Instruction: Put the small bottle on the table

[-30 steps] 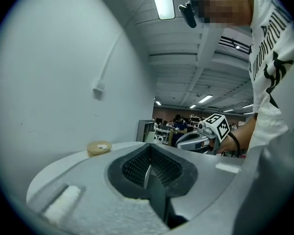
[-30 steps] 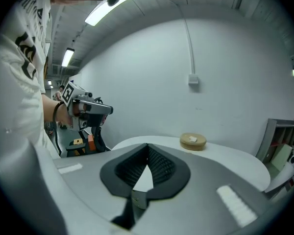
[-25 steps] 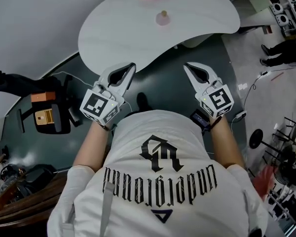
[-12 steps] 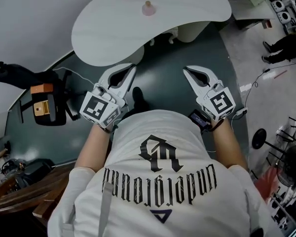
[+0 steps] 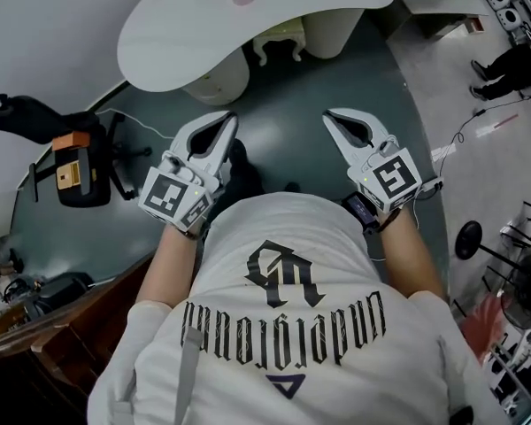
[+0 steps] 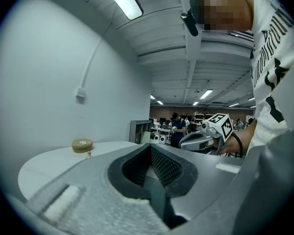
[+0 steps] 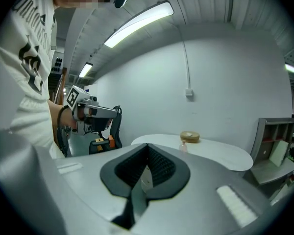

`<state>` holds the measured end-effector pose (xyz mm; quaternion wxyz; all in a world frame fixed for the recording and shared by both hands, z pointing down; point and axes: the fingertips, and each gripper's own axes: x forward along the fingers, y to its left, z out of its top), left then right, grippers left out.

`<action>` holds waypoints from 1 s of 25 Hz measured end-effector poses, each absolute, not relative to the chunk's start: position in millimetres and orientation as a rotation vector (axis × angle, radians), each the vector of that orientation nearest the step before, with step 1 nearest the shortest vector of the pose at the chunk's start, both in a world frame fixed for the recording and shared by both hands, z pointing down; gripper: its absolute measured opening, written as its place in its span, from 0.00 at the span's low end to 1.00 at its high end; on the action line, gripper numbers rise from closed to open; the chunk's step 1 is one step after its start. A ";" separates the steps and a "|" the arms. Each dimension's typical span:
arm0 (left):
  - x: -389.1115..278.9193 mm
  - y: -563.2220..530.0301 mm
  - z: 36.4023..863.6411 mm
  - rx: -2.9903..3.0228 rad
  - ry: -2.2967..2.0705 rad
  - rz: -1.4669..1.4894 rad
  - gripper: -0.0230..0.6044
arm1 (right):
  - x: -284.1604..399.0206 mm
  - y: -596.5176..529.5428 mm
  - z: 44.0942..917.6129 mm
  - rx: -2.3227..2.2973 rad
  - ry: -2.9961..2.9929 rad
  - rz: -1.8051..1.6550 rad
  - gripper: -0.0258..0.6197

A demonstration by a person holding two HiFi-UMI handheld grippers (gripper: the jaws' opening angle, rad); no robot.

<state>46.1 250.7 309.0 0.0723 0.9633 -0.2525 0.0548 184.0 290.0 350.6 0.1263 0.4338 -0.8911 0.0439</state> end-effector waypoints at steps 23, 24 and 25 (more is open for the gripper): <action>21.8 333.9 274.6 2.901 -0.872 0.142 0.05 | 157.4 371.3 303.1 1.183 -2.697 0.089 0.04; 17.4 334.7 273.6 2.899 -0.882 0.137 0.05 | 153.6 371.5 301.7 1.174 -2.701 0.088 0.04; 12.8 335.3 272.3 2.896 -0.896 0.132 0.05 | 149.9 371.3 300.7 1.162 -2.707 0.086 0.04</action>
